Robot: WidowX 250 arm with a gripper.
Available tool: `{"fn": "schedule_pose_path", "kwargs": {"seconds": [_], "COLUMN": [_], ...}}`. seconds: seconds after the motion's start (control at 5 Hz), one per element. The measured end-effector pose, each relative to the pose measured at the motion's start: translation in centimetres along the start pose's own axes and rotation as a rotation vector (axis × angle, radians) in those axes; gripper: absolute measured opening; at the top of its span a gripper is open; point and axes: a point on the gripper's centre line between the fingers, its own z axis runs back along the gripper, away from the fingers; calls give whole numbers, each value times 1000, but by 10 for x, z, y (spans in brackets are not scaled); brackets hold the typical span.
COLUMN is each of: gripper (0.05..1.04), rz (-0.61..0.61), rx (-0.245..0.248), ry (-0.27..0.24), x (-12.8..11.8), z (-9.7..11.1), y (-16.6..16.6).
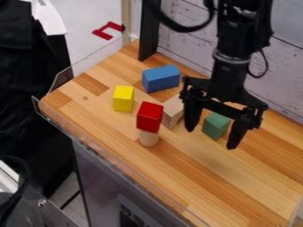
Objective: Put the green square block to thre top of red block
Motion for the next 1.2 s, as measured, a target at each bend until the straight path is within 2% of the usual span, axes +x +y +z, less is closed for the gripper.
{"fn": "schedule_pose_path", "kwargs": {"seconds": [0.2, 0.4, 0.8, 1.2], "gripper": [999, 1000, 1000, 999], "rz": [-72, -143, -153, -139], "rx": [11, 30, 31, 22], "ry": [-3, -30, -19, -32], "x": [9, 21, 25, 30], "z": [-6, -9, -13, -10], "y": [1, 1, 5, 13]}}
